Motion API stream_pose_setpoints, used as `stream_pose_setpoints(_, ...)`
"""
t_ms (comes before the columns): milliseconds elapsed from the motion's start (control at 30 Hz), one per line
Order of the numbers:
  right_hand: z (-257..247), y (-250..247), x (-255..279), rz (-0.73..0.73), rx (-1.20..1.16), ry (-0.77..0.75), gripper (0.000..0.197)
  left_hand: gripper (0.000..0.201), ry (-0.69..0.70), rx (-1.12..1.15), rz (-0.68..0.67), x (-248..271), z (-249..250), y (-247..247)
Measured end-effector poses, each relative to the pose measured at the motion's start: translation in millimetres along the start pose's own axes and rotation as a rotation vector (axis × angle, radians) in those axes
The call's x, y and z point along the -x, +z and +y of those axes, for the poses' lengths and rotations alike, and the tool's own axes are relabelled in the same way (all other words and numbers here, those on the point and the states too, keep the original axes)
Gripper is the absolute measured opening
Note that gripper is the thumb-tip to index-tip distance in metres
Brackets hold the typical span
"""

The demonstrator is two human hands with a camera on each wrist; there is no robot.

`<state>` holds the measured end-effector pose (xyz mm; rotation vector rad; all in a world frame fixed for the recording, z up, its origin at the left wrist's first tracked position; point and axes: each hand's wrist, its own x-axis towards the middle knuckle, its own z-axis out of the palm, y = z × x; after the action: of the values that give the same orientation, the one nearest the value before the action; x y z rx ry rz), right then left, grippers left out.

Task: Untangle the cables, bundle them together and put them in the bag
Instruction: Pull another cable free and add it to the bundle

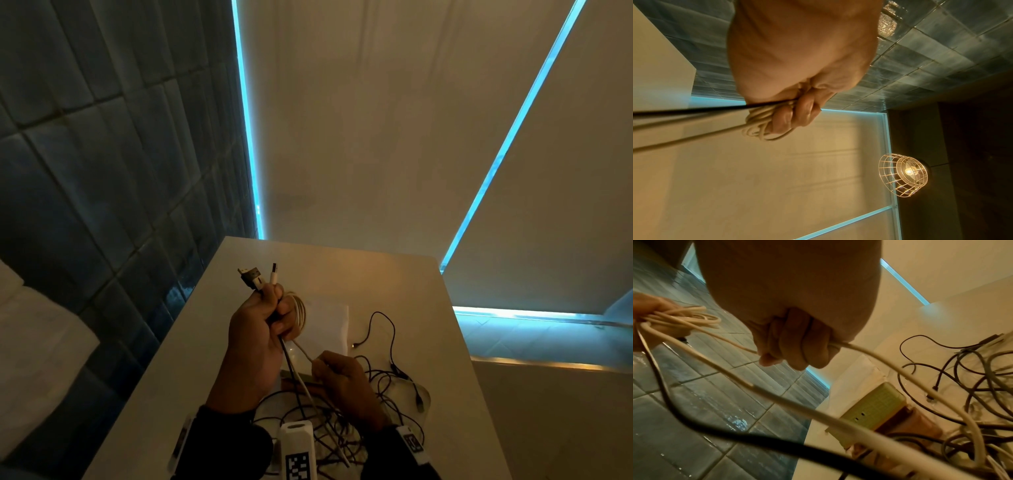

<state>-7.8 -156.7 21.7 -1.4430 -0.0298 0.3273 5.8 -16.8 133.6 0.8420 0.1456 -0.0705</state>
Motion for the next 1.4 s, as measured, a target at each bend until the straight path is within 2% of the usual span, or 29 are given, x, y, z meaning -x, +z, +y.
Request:
stream_pose_setpoints(300,17.3,-5.6,-5.4,0.005,0.047,-0.02,0.027,0.027,0.02,-0.017,-0.019,1.3,2.8,-0.7)
stream_pose_setpoints(433,39.7,-17.1,-4.6,0.097,0.283,-0.013,0.032,0.027,0.023,-0.026,-0.037,1.1,6.5,-2.0)
stream_pose_setpoints(533,46.1,-22.5,-4.4,0.148,0.351,0.007,0.034,0.027,0.007,-0.061,-0.04,1.5,3.3,-2.5)
stream_pose_setpoints(600,35.8,-24.4,-7.6,0.234,0.416,0.007,0.036,0.027,-0.015,-0.072,-0.042,1.0,1.5,-2.1)
stream_pose_setpoints(667,14.8,-24.1,-10.0,0.313,0.43,-0.054,0.034,0.028,-0.03,-0.088,-0.043,0.4,0.6,-0.9)
stream_pose_setpoints(767,-22.8,-16.4,-8.9,0.349,0.303,-0.193,0.031,0.028,-0.041,-0.137,-0.029,1.1,-1.3,3.1)
stream_pose_setpoints(900,-70.4,1.7,0.2,0.295,0.186,-0.398,0.032,0.029,-0.054,-0.239,0.042,2.4,-4.0,6.3)
stream_pose_setpoints(1000,-87.8,14.1,11.4,0.19,0.193,-0.471,0.03,0.028,-0.044,-0.256,0.12,2.4,-5.2,7.9)
stream_pose_setpoints(1167,-90.2,24.9,22.1,0.014,0.2,-0.439,0.029,0.032,-0.033,-0.143,0.105,3.9,-2.4,9.9)
stream_pose_setpoints(1400,-68.4,14.2,18.6,-0.029,0.199,-0.231,0.031,0.03,-0.003,0.159,-0.032,3.6,4.6,6.4)
